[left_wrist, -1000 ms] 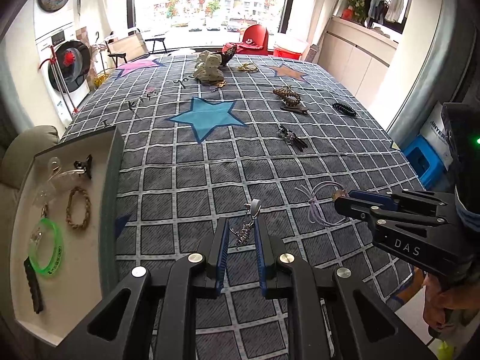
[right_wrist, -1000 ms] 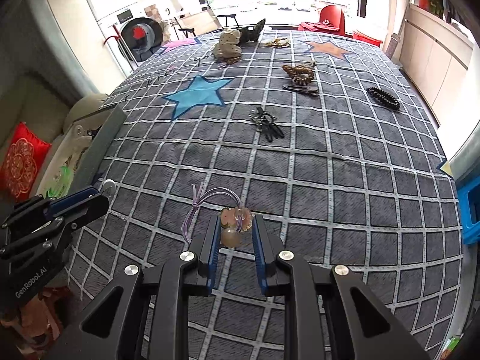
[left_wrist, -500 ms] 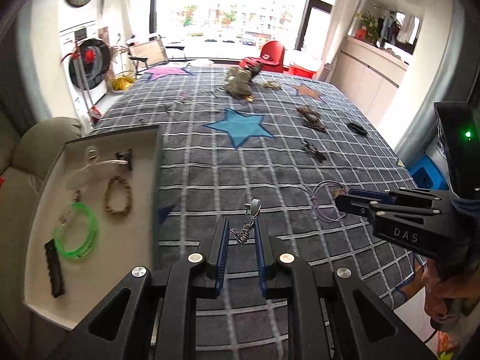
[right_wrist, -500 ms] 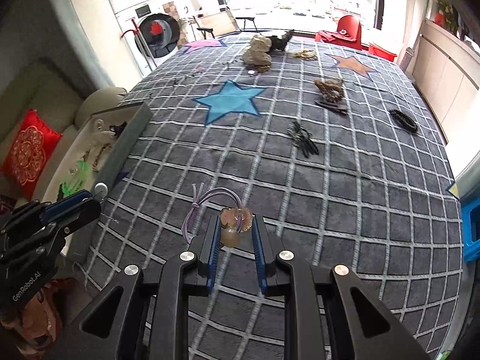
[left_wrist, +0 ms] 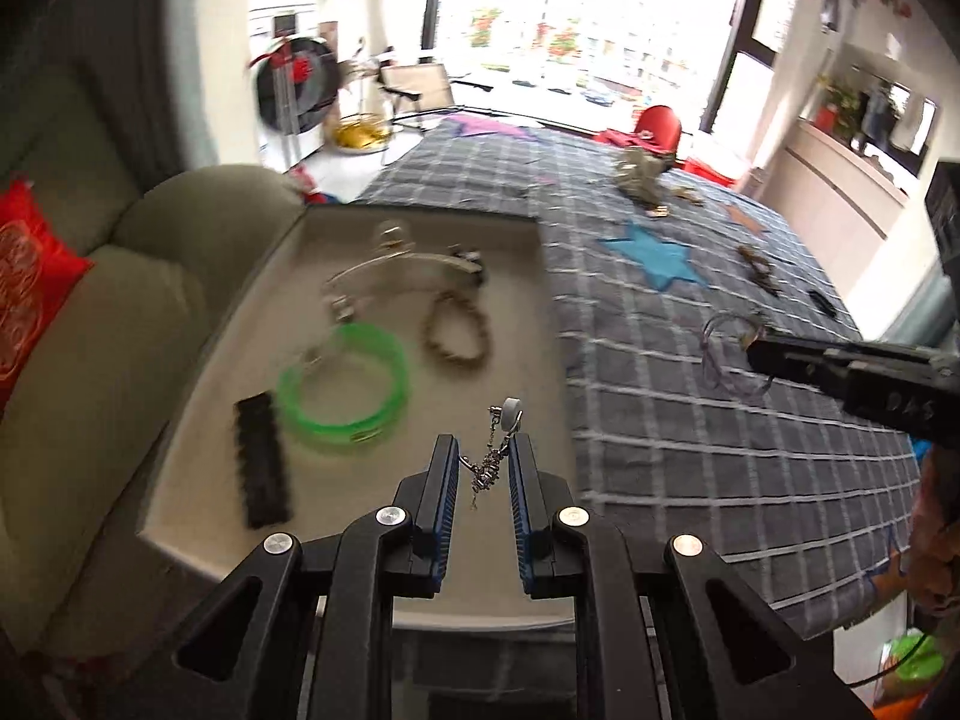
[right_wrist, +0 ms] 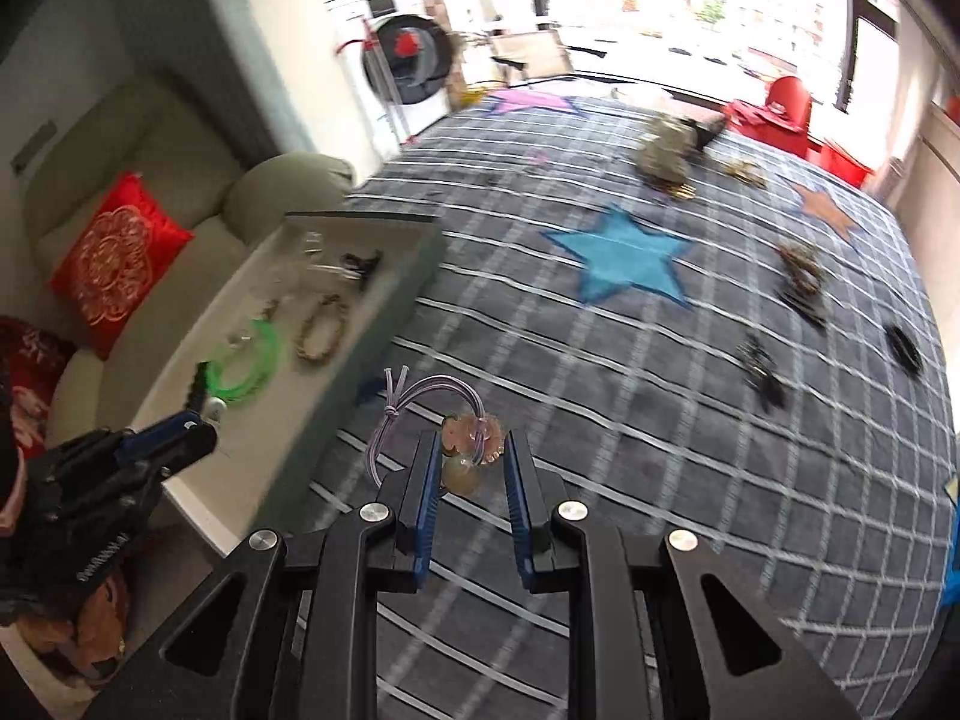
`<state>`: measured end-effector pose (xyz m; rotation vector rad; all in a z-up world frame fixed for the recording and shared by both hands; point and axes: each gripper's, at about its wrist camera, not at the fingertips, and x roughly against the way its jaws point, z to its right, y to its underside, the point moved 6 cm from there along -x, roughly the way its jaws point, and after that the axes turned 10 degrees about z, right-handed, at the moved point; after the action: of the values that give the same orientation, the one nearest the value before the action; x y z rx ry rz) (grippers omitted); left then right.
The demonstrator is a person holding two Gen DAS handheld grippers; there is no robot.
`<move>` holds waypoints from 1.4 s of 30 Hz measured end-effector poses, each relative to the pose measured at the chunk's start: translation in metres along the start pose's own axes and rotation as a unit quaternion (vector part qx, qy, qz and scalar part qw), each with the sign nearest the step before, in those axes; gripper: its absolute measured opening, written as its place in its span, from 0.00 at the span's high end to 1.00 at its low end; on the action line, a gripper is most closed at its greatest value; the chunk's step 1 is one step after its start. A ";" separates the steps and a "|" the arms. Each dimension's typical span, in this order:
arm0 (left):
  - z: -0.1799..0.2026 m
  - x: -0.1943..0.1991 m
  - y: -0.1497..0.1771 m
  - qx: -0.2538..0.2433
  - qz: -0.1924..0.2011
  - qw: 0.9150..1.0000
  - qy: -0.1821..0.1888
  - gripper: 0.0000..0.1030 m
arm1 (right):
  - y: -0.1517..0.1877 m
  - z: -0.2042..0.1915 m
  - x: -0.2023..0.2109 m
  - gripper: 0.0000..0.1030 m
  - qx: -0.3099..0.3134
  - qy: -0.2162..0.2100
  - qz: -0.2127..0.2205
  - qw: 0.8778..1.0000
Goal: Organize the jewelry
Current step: 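Carry the keychain and hair ties to the tray and open both tools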
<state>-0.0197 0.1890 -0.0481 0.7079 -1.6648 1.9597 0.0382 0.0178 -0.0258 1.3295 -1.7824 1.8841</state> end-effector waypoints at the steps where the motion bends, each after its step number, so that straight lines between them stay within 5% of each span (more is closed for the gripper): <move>1: -0.008 -0.001 0.003 0.007 -0.004 1.000 -0.004 0.82 | -0.003 -0.009 -0.004 0.78 0.006 -0.007 0.000 1.000; 14: -0.039 -0.026 0.022 0.035 -0.045 0.998 -0.018 0.81 | -0.019 -0.082 -0.056 0.78 0.054 -0.078 -0.038 0.995; 42: -0.042 -0.058 0.013 0.027 -0.058 0.997 -0.030 0.81 | -0.015 -0.092 -0.139 0.77 0.065 -0.057 -0.111 0.990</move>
<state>0.0125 0.2273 -0.1016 0.8724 -1.5726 1.9264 0.0857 0.1593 -0.1024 1.6378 -1.5070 1.8621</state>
